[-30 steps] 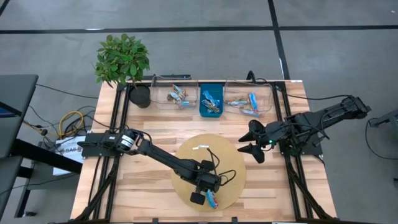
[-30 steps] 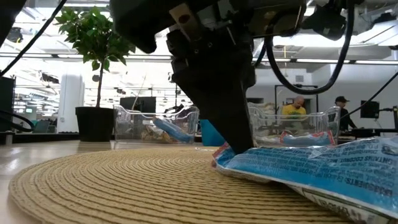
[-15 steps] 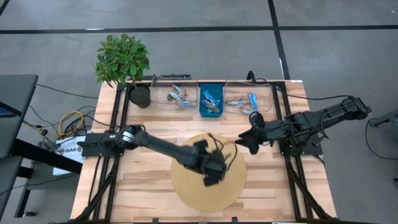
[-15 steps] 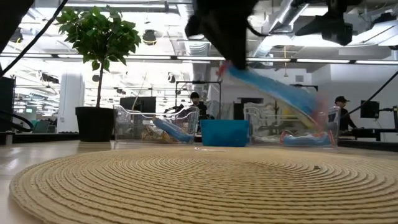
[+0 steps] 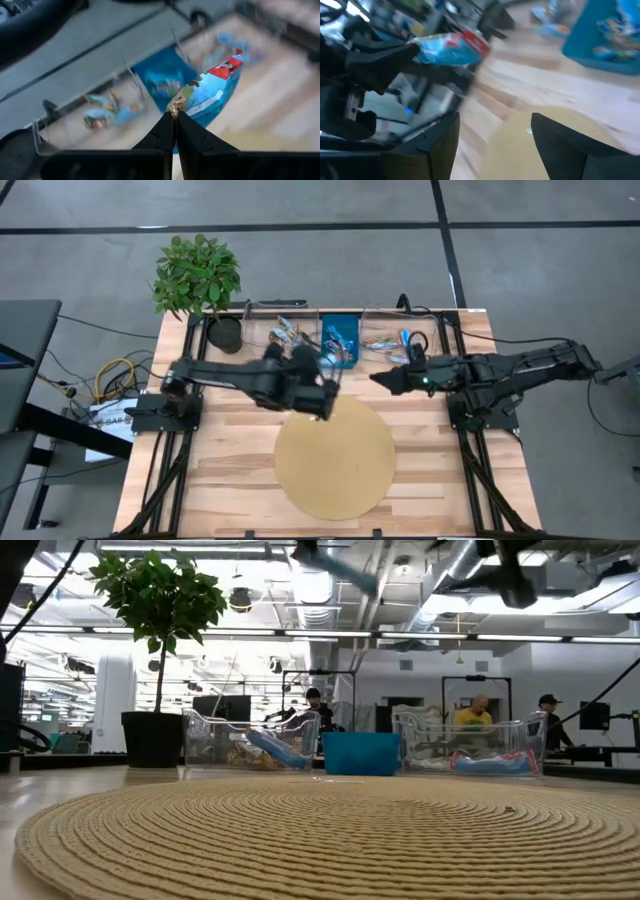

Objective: Pick and place Granola Bars by type
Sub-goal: Put the red granola bar into the right transparent bin, then return to Home Position

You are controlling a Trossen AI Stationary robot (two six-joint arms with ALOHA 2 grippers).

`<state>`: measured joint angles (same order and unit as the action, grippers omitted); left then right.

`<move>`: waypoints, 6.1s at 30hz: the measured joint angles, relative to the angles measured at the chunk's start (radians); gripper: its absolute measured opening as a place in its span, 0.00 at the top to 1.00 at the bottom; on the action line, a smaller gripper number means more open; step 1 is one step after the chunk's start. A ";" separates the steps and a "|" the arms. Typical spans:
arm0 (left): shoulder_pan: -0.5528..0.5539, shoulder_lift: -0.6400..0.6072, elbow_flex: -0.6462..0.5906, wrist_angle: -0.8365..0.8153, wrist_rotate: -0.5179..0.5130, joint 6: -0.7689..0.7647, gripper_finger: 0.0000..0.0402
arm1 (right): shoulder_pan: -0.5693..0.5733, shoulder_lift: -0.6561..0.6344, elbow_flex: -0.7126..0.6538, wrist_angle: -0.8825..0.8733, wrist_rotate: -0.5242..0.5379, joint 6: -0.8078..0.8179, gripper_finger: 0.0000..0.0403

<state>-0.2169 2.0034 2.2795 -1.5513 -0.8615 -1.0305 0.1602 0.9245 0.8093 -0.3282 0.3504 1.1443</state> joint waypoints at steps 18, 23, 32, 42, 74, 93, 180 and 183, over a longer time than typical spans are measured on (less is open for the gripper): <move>0.018 -0.121 0.000 0.368 -0.086 0.122 1.00 | -0.185 0.322 -0.001 0.983 -0.191 -0.110 0.41; 0.015 -0.121 0.000 0.401 -0.077 0.145 1.00 | -0.191 0.373 -0.001 1.098 -0.191 -0.129 0.42; 0.014 -0.121 0.000 0.399 -0.060 0.145 1.00 | -0.202 0.362 -0.001 1.099 -0.203 -0.177 0.71; 0.014 -0.121 0.000 0.399 -0.067 0.211 0.98 | -0.210 0.357 -0.001 1.091 -0.241 -0.202 0.94; 0.124 -0.121 -0.005 0.364 0.326 0.560 0.57 | -0.657 0.072 0.000 -0.360 -0.110 -0.499 0.90; 0.158 -0.120 -0.041 0.434 0.380 0.583 0.57 | -0.735 0.092 -0.001 -0.348 -0.133 -0.578 0.60; 0.090 -0.187 -0.429 0.512 0.899 0.811 0.57 | 0.113 -0.840 -0.784 0.312 -0.267 -0.908 0.68; 0.089 -0.191 -0.600 0.636 1.059 0.833 0.57 | 0.113 -0.840 -0.784 0.312 -0.267 -0.908 0.68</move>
<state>-0.1278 1.8126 1.6797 -0.9151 0.1973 -0.1973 0.2728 0.0845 0.0250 -0.0162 0.0830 0.2361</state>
